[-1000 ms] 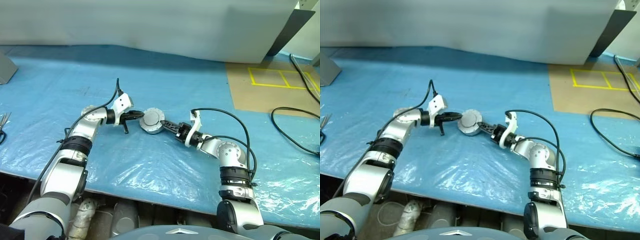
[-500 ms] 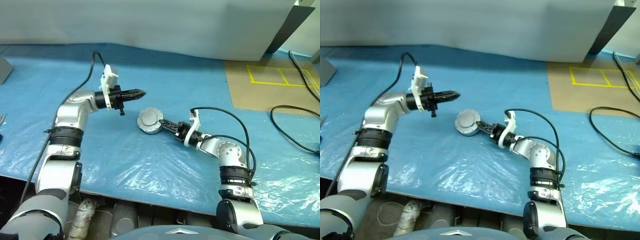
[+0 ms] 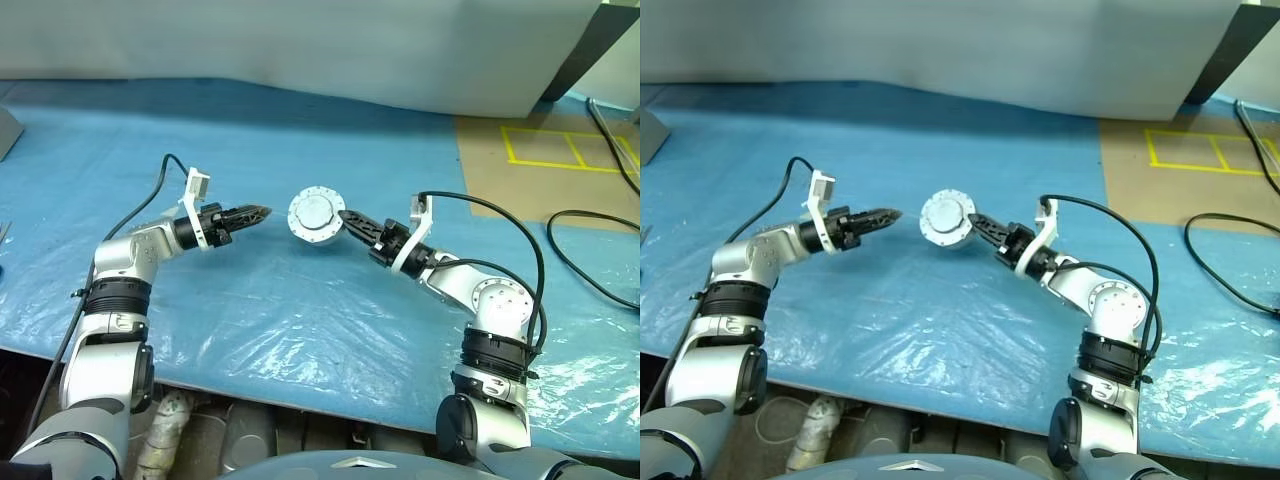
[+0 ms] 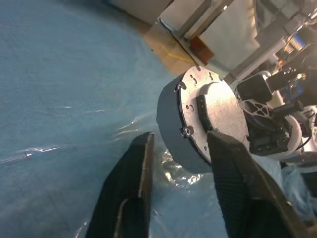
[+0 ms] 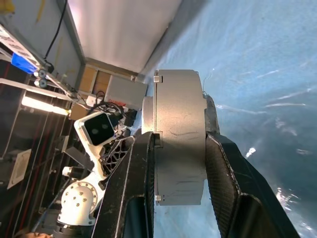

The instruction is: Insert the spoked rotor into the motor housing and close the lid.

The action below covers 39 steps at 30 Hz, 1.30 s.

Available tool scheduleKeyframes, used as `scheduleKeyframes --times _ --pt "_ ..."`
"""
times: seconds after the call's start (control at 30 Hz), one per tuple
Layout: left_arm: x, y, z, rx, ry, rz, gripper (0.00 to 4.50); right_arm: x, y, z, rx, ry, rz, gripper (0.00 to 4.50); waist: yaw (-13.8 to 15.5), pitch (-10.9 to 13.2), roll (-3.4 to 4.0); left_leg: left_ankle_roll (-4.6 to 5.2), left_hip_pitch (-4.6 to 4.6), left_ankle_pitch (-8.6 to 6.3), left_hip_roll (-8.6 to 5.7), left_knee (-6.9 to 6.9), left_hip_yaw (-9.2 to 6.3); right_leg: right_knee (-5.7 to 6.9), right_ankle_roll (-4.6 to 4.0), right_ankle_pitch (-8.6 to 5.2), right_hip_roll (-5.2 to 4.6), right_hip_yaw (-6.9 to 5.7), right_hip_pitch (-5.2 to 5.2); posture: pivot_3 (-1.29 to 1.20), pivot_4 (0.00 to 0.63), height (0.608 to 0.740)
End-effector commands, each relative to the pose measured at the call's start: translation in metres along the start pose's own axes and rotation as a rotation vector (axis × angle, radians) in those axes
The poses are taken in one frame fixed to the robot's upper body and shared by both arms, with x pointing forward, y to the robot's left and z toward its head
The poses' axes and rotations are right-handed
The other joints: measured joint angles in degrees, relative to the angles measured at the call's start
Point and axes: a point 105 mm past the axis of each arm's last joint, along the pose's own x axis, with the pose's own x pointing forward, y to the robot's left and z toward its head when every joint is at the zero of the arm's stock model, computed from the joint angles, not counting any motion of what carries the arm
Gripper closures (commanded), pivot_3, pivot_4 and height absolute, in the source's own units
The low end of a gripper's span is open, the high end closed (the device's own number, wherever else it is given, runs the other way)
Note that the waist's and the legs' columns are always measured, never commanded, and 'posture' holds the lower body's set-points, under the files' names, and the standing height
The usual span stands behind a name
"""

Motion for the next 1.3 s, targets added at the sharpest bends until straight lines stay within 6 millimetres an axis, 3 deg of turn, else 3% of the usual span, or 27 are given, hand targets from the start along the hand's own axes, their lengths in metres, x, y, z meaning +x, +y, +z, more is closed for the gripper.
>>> scheduleKeyframes --times 0.03,0.17,0.47,0.83,1.1,1.2,1.3 --pt "0.0 -0.015 0.005 -0.062 -0.059 -0.082 1.43 0.002 0.035 0.012 -0.044 -0.036 0.133 3.36 0.09 0.0 0.0 0.0 -0.01 0.0 0.0 0.01 0.0 0.0 0.0 0.0 -0.01 0.0 0.0 0.0 0.15 0.74" --pt "0.001 -0.013 -0.01 -0.09 -0.014 -0.067 0.02 0.001 0.039 0.014 -0.048 -0.036 0.14 3.36 0.11 0.0 0.0 0.0 -0.06 0.0 -0.02 0.06 -0.05 0.02 0.01 0.0 -0.02 -0.04 0.0 0.0 0.15 0.74" --pt "0.028 -0.023 -0.004 -0.141 -0.076 -0.139 0.02 0.002 0.05 0.014 -0.056 -0.015 0.183 3.36 0.22 0.0 0.0 0.0 -0.15 0.0 -0.01 0.39 -0.17 0.29 0.01 0.01 -0.03 -0.1 0.01 0.0 0.15 0.74" --pt "0.059 -0.036 -0.016 -0.246 -0.068 -0.202 0.02 0.003 0.051 0.014 -0.07 -0.004 0.174 3.36 0.24 0.01 -0.01 0.0 -0.14 0.0 0.03 0.99 -0.28 0.83 0.01 0.0 -0.06 -0.08 0.03 0.0 0.15 0.74" --pt "0.076 -0.036 0.001 -0.306 -0.162 -0.197 0.02 0.003 0.049 0.014 -0.066 -0.011 0.165 3.36 0.19 0.01 -0.02 0.01 -0.21 0.0 0.0 1.05 -0.38 0.84 0.0 0.01 -0.06 -0.13 0.04 0.0 0.15 0.74" --pt "0.078 -0.037 -0.001 -0.334 -0.171 -0.196 0.57 0.004 0.047 0.014 -0.05 -0.016 0.156 3.36 0.14 0.01 -0.02 0.01 -0.24 0.0 0.0 1.05 -0.42 0.83 0.0 0.01 -0.05 -0.15 0.04 0.0 0.15 0.74" --pt "0.079 -0.034 -0.007 -0.343 -0.148 -0.166 1.47 0.005 0.042 0.014 -0.032 -0.021 0.134 3.36 0.23 0.01 -0.02 0.01 -0.27 0.0 0.0 1.06 -0.46 0.83 0.0 0.01 -0.05 -0.19 0.03 0.0 0.15 0.74"
